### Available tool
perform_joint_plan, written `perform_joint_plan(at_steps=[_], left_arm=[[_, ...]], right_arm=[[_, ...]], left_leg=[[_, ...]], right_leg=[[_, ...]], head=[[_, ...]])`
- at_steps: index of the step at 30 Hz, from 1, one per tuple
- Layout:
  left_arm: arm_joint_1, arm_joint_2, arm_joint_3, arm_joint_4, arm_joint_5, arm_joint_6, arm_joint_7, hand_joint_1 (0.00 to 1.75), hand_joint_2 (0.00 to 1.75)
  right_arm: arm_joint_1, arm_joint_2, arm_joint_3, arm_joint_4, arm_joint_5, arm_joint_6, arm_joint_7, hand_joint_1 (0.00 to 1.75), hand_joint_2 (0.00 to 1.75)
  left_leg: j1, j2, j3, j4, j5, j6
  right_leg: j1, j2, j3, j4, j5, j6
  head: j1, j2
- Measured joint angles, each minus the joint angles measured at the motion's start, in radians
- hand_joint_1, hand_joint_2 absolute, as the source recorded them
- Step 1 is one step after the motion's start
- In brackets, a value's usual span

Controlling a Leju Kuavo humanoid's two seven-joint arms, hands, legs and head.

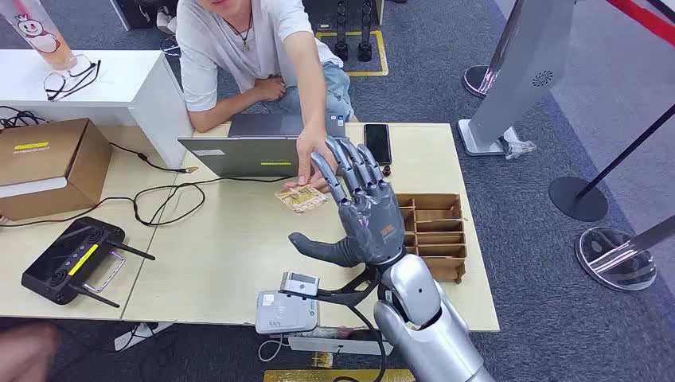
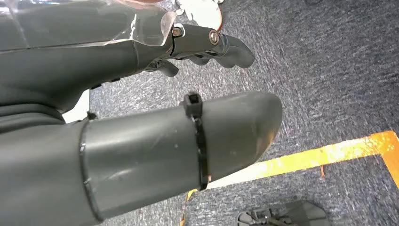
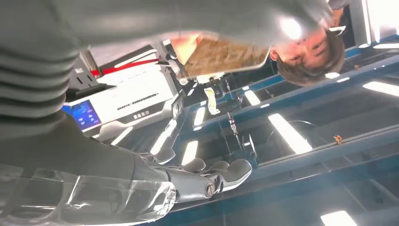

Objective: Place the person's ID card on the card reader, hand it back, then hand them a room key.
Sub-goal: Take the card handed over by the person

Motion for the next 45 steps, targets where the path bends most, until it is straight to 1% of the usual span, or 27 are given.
perform_joint_plan(at_steps=[32, 33, 34, 35, 37, 38, 39, 40, 41, 45], left_arm=[[0.000, -0.006, 0.000, 0.000, 0.005, 0.007, -0.011, 0.00, 0.00], [0.000, -0.006, 0.000, 0.000, 0.005, 0.007, -0.011, 0.00, 0.00], [0.000, -0.006, 0.000, 0.000, 0.005, 0.007, -0.011, 0.00, 0.00], [0.000, -0.006, 0.000, 0.000, 0.005, 0.007, -0.011, 0.00, 0.00], [0.000, -0.006, 0.000, 0.000, 0.005, 0.007, -0.011, 0.00, 0.00], [0.000, -0.006, 0.000, 0.000, 0.005, 0.007, -0.011, 0.00, 0.00], [0.000, -0.006, 0.000, 0.000, 0.005, 0.007, -0.011, 0.00, 0.00], [0.000, -0.006, 0.000, 0.000, 0.005, 0.007, -0.011, 0.00, 0.00], [0.000, -0.006, 0.000, 0.000, 0.005, 0.007, -0.011, 0.00, 0.00], [0.000, -0.006, 0.000, 0.000, 0.006, 0.007, -0.011, 0.00, 0.00]], right_arm=[[-0.007, 0.003, 0.001, 0.050, 0.020, -0.007, 0.014, 0.01, 1.75], [-0.007, 0.003, 0.001, 0.050, 0.020, -0.007, 0.014, 0.06, 1.75], [-0.007, 0.003, 0.002, 0.050, 0.020, -0.006, 0.014, 0.27, 1.75], [-0.007, 0.003, 0.002, 0.050, 0.020, -0.006, 0.014, 0.57, 1.75], [-0.007, 0.003, 0.002, 0.050, 0.020, -0.006, 0.014, 1.30, 1.75], [-0.007, 0.003, 0.002, 0.050, 0.020, -0.006, 0.014, 1.52, 1.75], [-0.007, 0.003, 0.002, 0.050, 0.020, -0.006, 0.014, 1.66, 1.75], [-0.007, 0.003, 0.003, 0.050, 0.020, -0.005, 0.014, 1.72, 1.75], [-0.007, 0.003, 0.003, 0.051, 0.020, -0.005, 0.014, 1.75, 1.75], [-0.008, 0.003, 0.007, 0.053, 0.020, -0.003, 0.014, 1.75, 1.75]], left_leg=[[0.000, 0.000, 0.000, 0.000, 0.000, 0.000], [0.000, 0.000, 0.000, 0.000, 0.000, 0.000], [0.000, 0.000, 0.000, 0.000, 0.000, 0.000], [0.000, 0.000, 0.000, 0.000, 0.000, 0.000], [0.000, 0.000, 0.000, 0.000, 0.000, 0.000], [0.000, 0.000, 0.000, 0.000, 0.000, 0.000], [0.000, 0.000, 0.000, 0.000, 0.000, 0.000], [0.000, 0.000, 0.000, 0.000, 0.000, 0.000], [0.000, 0.000, 0.000, 0.000, 0.000, 0.000], [0.000, 0.000, 0.000, 0.000, 0.000, 0.000]], right_leg=[[0.000, 0.000, 0.000, 0.000, 0.000, 0.000], [0.000, 0.000, 0.000, 0.000, 0.000, 0.000], [0.000, 0.000, 0.000, 0.000, 0.000, 0.000], [0.000, 0.000, 0.000, 0.000, 0.000, 0.000], [0.000, 0.000, 0.000, 0.000, 0.000, 0.000], [0.000, 0.000, 0.000, 0.000, 0.000, 0.000], [0.000, 0.000, 0.000, 0.000, 0.000, 0.000], [0.000, 0.000, 0.000, 0.000, 0.000, 0.000], [0.000, 0.000, 0.000, 0.000, 0.000, 0.000], [0.000, 0.000, 0.000, 0.000, 0.000, 0.000]], head=[[0.000, 0.000], [0.000, 0.000], [0.000, 0.000], [0.000, 0.000], [0.000, 0.000], [0.000, 0.000], [0.000, 0.000], [0.000, 0.000], [0.000, 0.000], [0.000, 0.000]])
